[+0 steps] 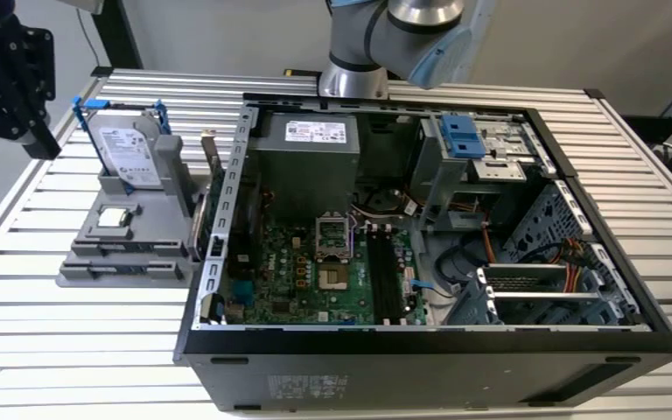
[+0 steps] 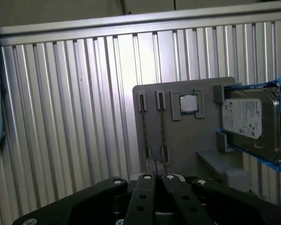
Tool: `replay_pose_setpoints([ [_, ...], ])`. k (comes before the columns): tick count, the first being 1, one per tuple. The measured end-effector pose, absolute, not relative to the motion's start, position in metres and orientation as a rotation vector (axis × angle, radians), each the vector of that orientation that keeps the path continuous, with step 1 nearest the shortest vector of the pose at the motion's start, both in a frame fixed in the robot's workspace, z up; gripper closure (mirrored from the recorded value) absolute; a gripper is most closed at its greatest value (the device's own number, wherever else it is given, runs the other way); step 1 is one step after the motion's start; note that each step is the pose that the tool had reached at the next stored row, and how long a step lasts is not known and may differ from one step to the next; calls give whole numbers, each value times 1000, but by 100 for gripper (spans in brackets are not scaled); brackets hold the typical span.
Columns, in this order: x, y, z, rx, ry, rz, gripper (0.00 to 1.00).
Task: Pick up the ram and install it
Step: 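Pick up the ram and move it above insertion slot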
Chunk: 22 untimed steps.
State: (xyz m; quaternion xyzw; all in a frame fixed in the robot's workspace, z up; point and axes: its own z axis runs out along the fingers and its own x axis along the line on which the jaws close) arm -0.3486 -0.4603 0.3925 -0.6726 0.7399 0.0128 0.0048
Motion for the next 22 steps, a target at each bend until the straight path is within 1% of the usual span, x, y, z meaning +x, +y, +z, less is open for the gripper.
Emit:
replay_pose_setpoints([
  [22,-349,-454,392,-2279,2147,45,100],
])
